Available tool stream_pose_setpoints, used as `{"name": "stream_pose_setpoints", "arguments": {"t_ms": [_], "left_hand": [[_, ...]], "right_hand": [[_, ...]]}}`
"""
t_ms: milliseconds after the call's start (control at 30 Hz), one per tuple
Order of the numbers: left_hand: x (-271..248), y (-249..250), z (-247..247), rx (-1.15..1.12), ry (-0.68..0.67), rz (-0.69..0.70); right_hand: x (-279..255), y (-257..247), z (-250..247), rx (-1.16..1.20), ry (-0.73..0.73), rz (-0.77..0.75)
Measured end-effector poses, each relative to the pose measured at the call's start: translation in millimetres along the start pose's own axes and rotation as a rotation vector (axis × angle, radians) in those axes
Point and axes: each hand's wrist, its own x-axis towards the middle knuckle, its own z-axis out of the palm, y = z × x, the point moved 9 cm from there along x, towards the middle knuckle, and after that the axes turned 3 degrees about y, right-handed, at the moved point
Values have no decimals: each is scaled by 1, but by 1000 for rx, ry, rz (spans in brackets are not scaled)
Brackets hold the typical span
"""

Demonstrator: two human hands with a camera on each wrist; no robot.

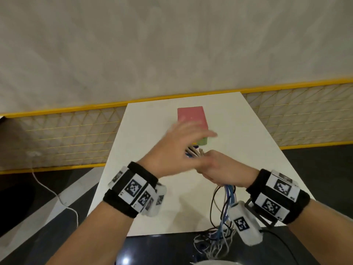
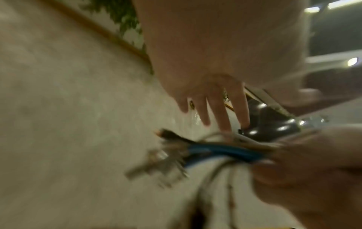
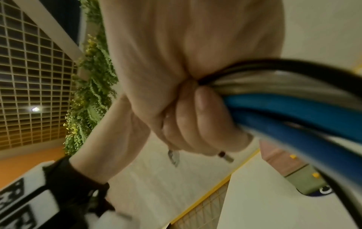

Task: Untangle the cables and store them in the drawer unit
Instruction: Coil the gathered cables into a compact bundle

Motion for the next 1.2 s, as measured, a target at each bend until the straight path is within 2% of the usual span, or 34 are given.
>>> {"name": "stream_pose_setpoints", "arguments": {"t_ms": [33,100,200,300,400,467,600,667,800,900,1033,1133,1200], "left_hand": [[-5,0,22,-47,-146,-24],[-12,-8,49,-74,-274,-98],[-12,-26,56,23,-318,-219],[-1,-26,47,-30,-319,-240],[8,-23,27,-74,-234,-172],[9,-28,5,-165,-107,-179],[5,-40,-22,-381,151,-278],[5,-39,-16,-558,236,-339],[-4,-41,18,-872,326,-568],[-7,-40,37,-998,357,-643],[-5,-36,41,-975,377,-684],[-6,-38,48,-965,371,-749],[-6,-37,45,-936,438,-758]], "right_hand": [[-1,-4,1,-52,-39,-19],[-3,-4,-5,-103,-59,9],[-4,0,-21,-136,-45,3],[-5,-7,-35,-101,-53,-64],[-6,-13,-41,22,-104,-125],[-8,-10,-47,127,-105,-154],[-10,-3,-49,257,-48,-214],[-8,-3,-46,306,22,-238],[-1,4,-41,406,181,-189],[1,1,-39,371,209,-176],[4,0,-36,254,210,-139],[3,-13,-32,44,219,-212],[-1,-24,-28,-71,211,-271]]}}
